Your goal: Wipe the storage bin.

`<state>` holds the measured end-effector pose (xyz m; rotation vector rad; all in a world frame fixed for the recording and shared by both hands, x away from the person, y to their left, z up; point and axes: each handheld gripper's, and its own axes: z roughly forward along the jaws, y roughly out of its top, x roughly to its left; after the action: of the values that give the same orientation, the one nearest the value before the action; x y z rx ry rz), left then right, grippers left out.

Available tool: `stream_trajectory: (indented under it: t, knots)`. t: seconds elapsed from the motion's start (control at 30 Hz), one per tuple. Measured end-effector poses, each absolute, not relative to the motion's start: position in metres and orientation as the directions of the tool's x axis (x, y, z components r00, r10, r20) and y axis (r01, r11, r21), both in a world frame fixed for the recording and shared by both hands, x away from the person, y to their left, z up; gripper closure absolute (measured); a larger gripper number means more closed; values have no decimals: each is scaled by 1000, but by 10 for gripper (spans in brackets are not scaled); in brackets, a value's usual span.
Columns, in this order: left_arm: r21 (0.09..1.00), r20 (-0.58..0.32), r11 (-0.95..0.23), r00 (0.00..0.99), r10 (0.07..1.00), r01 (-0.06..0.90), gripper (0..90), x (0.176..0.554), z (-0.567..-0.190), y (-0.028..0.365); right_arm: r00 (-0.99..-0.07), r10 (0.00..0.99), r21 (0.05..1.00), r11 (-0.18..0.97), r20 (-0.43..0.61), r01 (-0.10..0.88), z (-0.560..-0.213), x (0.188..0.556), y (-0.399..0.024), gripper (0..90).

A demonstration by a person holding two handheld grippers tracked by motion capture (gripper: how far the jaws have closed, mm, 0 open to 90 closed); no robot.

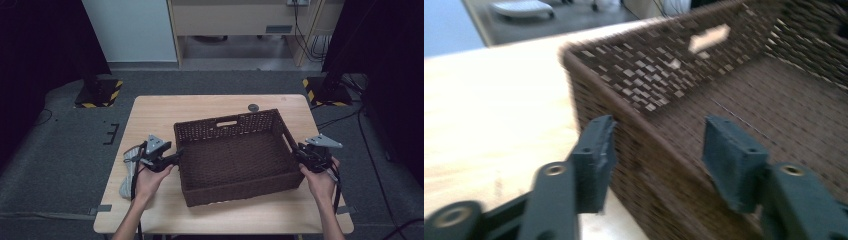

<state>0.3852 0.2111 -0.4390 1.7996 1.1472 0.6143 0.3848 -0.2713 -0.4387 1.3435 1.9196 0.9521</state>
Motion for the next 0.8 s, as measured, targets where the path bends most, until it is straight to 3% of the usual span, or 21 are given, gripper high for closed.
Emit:
stream_trajectory:
  t: [0.2, 0.3, 0.4, 0.5, 0.8]
  knots:
    - [874, -62, -165, 444, 894, 456, 411, 413, -445, 215, -309, 950, 834, 205, -43, 513, -434, 376, -276, 618]
    - [868, -77, -158, 441, 894, 471, 412, 424, -450, 211, -316, 948, 829, 202, -33, 521, -433, 375, -276, 655]
    - [864, -77, -165, 447, 891, 476, 424, 429, -453, 207, -325, 945, 814, 212, -31, 540, -433, 377, -274, 760]
    - [859, -67, -183, 460, 885, 477, 481, 427, -452, 205, -314, 949, 801, 218, -40, 557, -435, 383, -271, 800]
    - [861, -39, -212, 477, 878, 462, 501, 410, -446, 206, -321, 947, 807, 209, -25, 553, -436, 394, -273, 798]
